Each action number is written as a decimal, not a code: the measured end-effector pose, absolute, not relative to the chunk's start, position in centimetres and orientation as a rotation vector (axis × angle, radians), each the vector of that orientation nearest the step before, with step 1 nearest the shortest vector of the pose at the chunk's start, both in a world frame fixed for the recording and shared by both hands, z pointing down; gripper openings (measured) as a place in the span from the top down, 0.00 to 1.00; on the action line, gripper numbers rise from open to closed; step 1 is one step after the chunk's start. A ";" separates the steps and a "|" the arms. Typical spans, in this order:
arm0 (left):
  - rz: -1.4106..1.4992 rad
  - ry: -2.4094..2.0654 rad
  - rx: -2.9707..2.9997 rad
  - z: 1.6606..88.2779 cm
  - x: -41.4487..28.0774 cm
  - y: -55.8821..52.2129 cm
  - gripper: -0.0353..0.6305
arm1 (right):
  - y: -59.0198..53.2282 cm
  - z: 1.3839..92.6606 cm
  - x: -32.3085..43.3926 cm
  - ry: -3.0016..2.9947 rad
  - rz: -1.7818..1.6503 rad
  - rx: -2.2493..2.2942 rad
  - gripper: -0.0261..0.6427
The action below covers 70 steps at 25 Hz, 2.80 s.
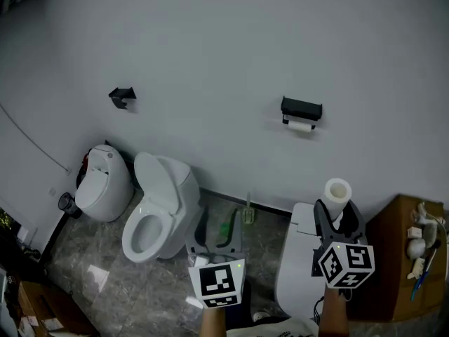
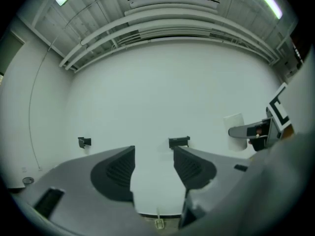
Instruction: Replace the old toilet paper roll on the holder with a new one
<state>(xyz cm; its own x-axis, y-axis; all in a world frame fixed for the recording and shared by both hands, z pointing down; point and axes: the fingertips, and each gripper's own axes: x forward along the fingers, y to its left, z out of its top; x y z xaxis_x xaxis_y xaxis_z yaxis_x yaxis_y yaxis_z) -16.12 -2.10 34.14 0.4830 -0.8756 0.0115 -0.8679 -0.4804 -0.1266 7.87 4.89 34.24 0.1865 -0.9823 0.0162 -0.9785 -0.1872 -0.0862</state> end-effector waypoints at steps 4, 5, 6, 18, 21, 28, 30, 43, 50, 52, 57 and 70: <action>-0.121 1.447 -2.665 34.2 -14.4 -7.6 0.61 | 1.3 34.1 8.8 1.887 -0.088 -2.446 0.50; -0.126 1.420 -2.676 34.1 -14.0 -9.0 0.61 | 0.3 34.0 9.0 1.866 -0.088 -2.460 0.50; -0.130 1.392 -2.687 34.0 -13.5 -10.4 0.60 | -0.7 33.9 9.2 1.842 -0.091 -2.473 0.50; -0.150 1.087 -2.802 33.0 -7.8 -25.4 0.60 | -10.9 32.8 12.0 1.564 -0.096 -2.656 0.50; -0.165 1.028 -2.821 33.0 -6.6 -28.2 0.60 | -12.6 32.8 12.5 1.502 -0.101 -2.692 0.50; -0.183 0.904 -2.860 33.7 -3.5 -31.8 0.60 | -14.6 33.8 13.9 1.386 -0.118 -2.760 0.50; -0.191 0.881 -2.861 34.0 -2.8 -32.3 0.60 | -14.8 34.2 14.1 1.368 -0.133 -2.772 0.50; -0.231 0.830 -2.868 34.6 1.7 -33.6 0.60 | -16.1 35.1 18.0 1.330 -0.170 -2.778 0.50; -0.293 0.762 -2.799 35.0 6.1 -33.9 0.60 | -16.8 35.5 21.2 1.323 -0.180 -2.777 0.50; -0.326 0.737 -2.782 35.6 7.4 -34.0 0.60 | -16.8 35.7 22.1 1.311 -0.187 -2.782 0.50; -0.427 0.653 -2.683 37.2 10.3 -33.8 0.60 | -16.6 36.6 23.9 1.289 -0.215 -2.800 0.50; -0.765 0.511 -2.112 42.3 15.9 -34.1 0.60 | -15.3 38.0 27.1 1.216 -0.248 -2.847 0.50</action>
<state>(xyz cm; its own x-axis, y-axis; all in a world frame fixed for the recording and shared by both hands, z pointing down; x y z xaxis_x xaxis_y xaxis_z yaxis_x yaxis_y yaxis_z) 15.94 -34.06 42.25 0.7337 -0.5862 0.3436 -0.0924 -0.5871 -0.8042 27.13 -15.28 38.01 0.6810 -0.7203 0.1321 -0.7145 -0.6931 -0.0953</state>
